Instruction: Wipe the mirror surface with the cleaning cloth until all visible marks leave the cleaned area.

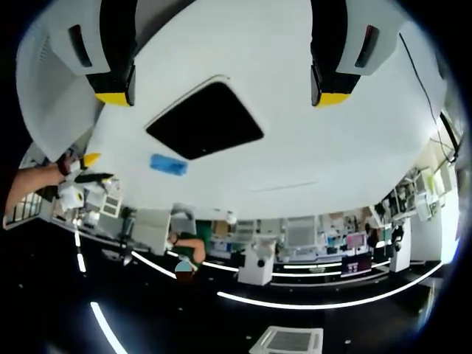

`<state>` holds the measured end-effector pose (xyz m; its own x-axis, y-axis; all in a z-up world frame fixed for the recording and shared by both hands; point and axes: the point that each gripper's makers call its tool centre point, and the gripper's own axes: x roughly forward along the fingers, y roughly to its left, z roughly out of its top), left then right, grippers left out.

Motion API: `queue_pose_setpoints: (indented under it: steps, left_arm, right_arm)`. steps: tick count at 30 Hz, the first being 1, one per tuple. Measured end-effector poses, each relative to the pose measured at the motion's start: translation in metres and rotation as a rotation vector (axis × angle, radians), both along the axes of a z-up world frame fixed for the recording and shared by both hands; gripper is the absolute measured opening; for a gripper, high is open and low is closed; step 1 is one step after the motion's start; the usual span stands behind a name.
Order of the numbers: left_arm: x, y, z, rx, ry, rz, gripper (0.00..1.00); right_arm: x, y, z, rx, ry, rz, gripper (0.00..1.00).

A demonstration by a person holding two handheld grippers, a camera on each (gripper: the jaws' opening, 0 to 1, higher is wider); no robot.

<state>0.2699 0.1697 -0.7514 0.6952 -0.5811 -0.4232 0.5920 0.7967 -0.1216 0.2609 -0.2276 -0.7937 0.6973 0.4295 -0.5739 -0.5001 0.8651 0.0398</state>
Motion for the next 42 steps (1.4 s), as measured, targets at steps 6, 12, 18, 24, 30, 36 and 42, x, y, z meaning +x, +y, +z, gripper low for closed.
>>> queue_pose_setpoints:
  steps: [6, 12, 18, 24, 30, 36, 42]
  left_arm:
    - [0.0012, -0.0022, -0.0007, 0.0, 0.006, 0.0, 1.0]
    - [0.0019, -0.0021, -0.0034, 0.004, 0.009, -0.001, 1.0]
    - [0.0022, -0.0031, -0.0037, 0.004, 0.012, -0.005, 1.0]
    - [0.0027, -0.0015, -0.0055, 0.0, 0.02, 0.002, 1.0]
    - [-0.0005, -0.0031, -0.0081, 0.005, 0.028, -0.001, 1.0]
    - [0.0009, -0.0031, -0.0057, 0.008, 0.025, 0.003, 1.0]
    - [0.0005, -0.0028, -0.0039, 0.017, 0.022, -0.004, 1.0]
  right_arm:
    - [0.0009, -0.001, 0.0022, 0.008, -0.014, -0.002, 1.0]
    - [0.0005, -0.0009, 0.0022, 0.011, -0.011, -0.004, 1.0]
    - [0.0015, 0.0015, 0.0032, 0.012, -0.022, 0.004, 1.0]
    - [0.0016, 0.0009, 0.0016, 0.011, -0.022, 0.005, 1.0]
    - [0.0008, 0.0008, -0.0009, 0.011, -0.017, 0.004, 1.0]
    - [0.002, 0.0029, -0.0007, 0.02, -0.022, 0.0, 1.0]
    - [0.0026, 0.0041, -0.003, 0.024, -0.021, 0.004, 1.0]
